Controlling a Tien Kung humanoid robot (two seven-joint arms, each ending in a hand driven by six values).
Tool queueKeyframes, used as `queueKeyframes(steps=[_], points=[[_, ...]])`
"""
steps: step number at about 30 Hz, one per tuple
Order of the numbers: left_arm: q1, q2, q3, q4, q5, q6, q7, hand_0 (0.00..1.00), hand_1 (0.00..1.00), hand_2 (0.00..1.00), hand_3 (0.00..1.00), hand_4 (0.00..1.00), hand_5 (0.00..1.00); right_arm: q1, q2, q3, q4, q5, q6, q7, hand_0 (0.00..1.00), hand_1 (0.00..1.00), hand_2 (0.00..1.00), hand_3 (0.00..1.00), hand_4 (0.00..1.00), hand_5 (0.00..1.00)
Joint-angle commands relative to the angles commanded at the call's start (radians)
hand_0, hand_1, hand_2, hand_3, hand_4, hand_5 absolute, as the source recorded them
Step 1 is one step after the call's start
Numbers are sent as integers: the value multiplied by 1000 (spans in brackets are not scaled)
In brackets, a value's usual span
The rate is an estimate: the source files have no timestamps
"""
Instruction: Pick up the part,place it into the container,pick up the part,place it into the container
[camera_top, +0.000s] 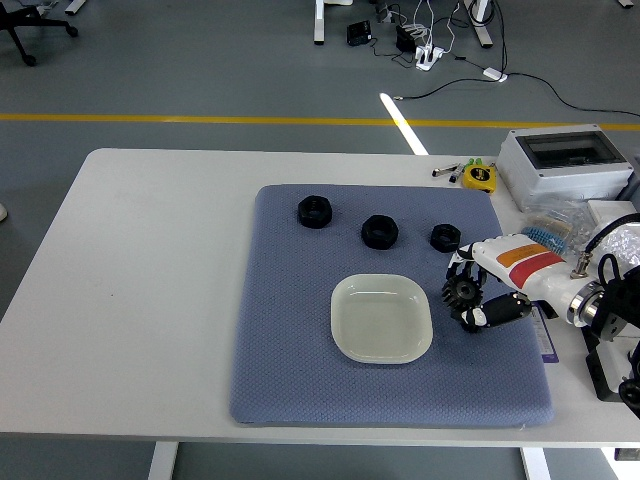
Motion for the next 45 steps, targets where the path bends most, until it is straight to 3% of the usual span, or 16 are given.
queueKeyframes(steps=[8, 19, 20, 25, 26, 31, 32, 40, 45], points=[[-6, 1, 4, 1, -7, 3, -2, 716, 613, 682, 586, 685, 639, 141, 44, -170, -47, 34, -16, 12, 264, 389, 434, 501, 708, 159], [-5, 3, 8, 0, -10, 2, -2, 716, 611, 681, 586, 685, 639, 262, 136, -335, -210, 59, -35, 14, 274, 405, 457, 503, 726, 187], [-5, 3, 8, 0, -12, 2, -2, 715, 608, 680, 586, 685, 640, 269, 144, -344, -225, 56, -32, 12, 304, 460, 521, 545, 850, 244], [-4, 3, 10, 0, -14, 3, -3, 715, 608, 680, 586, 685, 640, 296, 169, -384, -287, -1, -22, 17, 304, 460, 521, 545, 850, 244], [-4, 3, 11, -1, -16, 3, -3, 715, 607, 677, 585, 687, 642, 299, 173, -388, -296, -25, -25, 24, 379, 560, 712, 912, 998, 261], [-2, 3, 12, 0, -18, 4, -4, 715, 607, 677, 585, 687, 642, 303, 176, -383, -307, -102, -42, 48, 379, 560, 712, 912, 998, 261], [-2, 4, 12, 0, -18, 4, -4, 714, 604, 679, 586, 686, 640, 304, 175, -381, -306, -108, -43, 50, 442, 621, 814, 995, 998, 235], [-1, 4, 11, 0, -14, 3, -3, 713, 602, 679, 586, 685, 640, 294, 164, -356, -296, -112, -41, 59, 448, 625, 842, 998, 998, 236], [-1, 3, 13, 0, -21, 4, -4, 714, 601, 682, 586, 685, 640, 254, 138, -262, -251, -103, -47, 61, 443, 621, 820, 957, 998, 257]])
